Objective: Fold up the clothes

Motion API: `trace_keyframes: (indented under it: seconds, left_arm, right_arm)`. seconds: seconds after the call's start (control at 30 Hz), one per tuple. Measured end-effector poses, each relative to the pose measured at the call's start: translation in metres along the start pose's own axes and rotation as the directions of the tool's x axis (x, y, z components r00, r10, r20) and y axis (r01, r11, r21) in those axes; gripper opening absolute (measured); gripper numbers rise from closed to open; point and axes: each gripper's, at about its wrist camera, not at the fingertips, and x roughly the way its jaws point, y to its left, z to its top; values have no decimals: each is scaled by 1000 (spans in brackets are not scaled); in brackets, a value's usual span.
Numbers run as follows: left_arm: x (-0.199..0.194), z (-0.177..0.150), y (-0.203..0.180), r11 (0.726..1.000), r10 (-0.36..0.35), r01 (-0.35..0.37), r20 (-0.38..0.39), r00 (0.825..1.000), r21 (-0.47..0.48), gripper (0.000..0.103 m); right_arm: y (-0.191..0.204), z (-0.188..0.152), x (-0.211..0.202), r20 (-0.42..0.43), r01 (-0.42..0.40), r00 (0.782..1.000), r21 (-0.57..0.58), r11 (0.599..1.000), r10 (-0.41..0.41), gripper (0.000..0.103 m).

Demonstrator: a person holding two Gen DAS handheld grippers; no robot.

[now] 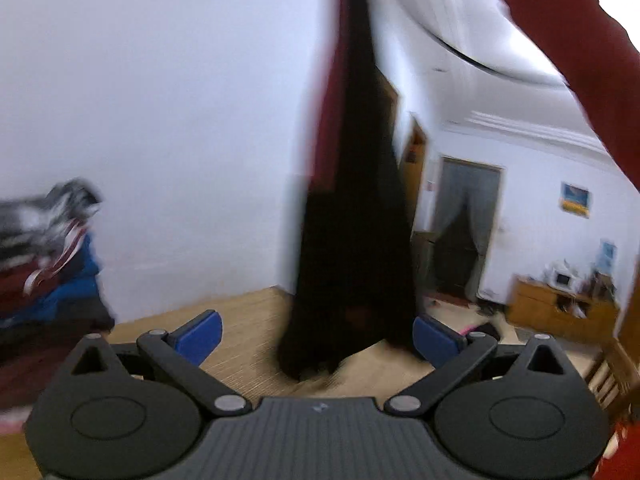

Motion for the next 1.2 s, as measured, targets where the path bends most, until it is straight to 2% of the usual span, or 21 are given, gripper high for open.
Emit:
trace_keyframes:
  seconds: [0.07, 0.13, 0.23, 0.3, 0.4, 0.43, 0.47, 0.5, 0.53, 0.57, 0.6, 0.67, 0.7, 0.8, 0.83, 0.87, 0.9, 0.97, 1.07, 1.13, 1.2]
  left_arm:
    - [2, -16, -17, 986, 108, -106, -4, 994, 128, 103]
    - [4, -40, -20, 955, 222, -215, -11, 975, 204, 103]
    - [-2, -84, -6, 908, 394, -371, -95, 914, 193, 103]
    - [-7, -100, 20, 886, 464, -458, -145, 874, 72, 103]
    - [-13, -123, 58, 809, 546, -579, -234, 805, -102, 99]
    - [-20, -127, 72, 793, 547, -586, -226, 806, -170, 78]
    - [-25, -129, 87, 792, 522, -566, -230, 822, -227, 30]
    - [-28, -129, 100, 782, 505, -565, -264, 822, -263, 2]
    - [-37, -128, 111, 759, 500, -575, -293, 815, -304, 1]
    - [-49, -125, 114, 764, 489, -559, -274, 828, -322, 1]
    - [-65, -120, 110, 793, 472, -531, -250, 845, -299, 1]
    - [-100, -108, 86, 856, 450, -487, -218, 866, -171, 1]
    - [-120, -104, 78, 876, 417, -454, -221, 882, -160, 1]
    - [-185, -92, 58, 931, 296, -335, -234, 926, -148, 1]
    - [-207, -85, 52, 940, 284, -317, -225, 932, -127, 1]
    - [-230, -78, 49, 935, 308, -337, -222, 925, -108, 1]
    - [-246, -70, 52, 918, 355, -383, -221, 908, -100, 1]
    - [-265, -46, 61, 849, 494, -520, -215, 843, -90, 1]
    - [-271, -16, 71, 776, 600, -626, -215, 770, -74, 2]
    - [-253, -8, 99, 750, 616, -656, -272, 739, -83, 2]
    - [-227, -11, 131, 740, 609, -670, -361, 707, -65, 2]
  right_arm:
    - [-12, 9, 2, 20, 24, 1000, 0, 1000, -24, 10]
    - [-27, 7, 18, 40, 44, 998, 1, 999, -44, 10]
    - [-56, 3, 29, 64, 67, 996, -17, 998, -66, 10]
    - [-71, 6, 33, 80, 73, 994, -24, 997, -70, 10]
    - [-93, 12, 35, 98, 84, 992, -12, 996, -83, 10]
    - [-102, 13, 38, 102, 92, 991, -6, 996, -91, 10]
    - [-111, 13, 40, 107, 99, 989, -1, 995, -98, 10]
    - [-120, 12, 44, 109, 107, 988, -1, 994, -107, 11]
    - [-129, 11, 45, 108, 116, 987, -2, 993, -115, 11]
    - [-139, 8, 49, 101, 129, 987, -8, 992, -128, 11]
    - [-148, 4, 54, 93, 143, 986, -16, 990, -141, 11]
    - [-157, -9, 60, 82, 183, 981, -73, 980, -177, 11]
    - [-164, -17, 64, 76, 205, 977, -109, 973, -198, 11]
    - [-189, -43, 69, 49, 269, 963, -219, 938, -265, 11]
    - [-201, -52, 71, 33, 284, 958, -249, 926, -285, 11]
    - [-215, -62, 69, 3, 291, 954, -261, 920, -301, 11]
    - [-230, -70, 67, -30, 296, 948, -269, 916, -316, 11]
    - [-249, -85, 62, -102, 268, 949, -237, 934, -298, 11]
    - [-272, -111, 72, -186, 240, 941, -222, 945, -283, 11]
    - [-265, -143, 103, -275, 209, 918, -274, 939, -285, 11]
    - [-255, -192, 144, -454, 83, 868, -271, 959, -203, 11]
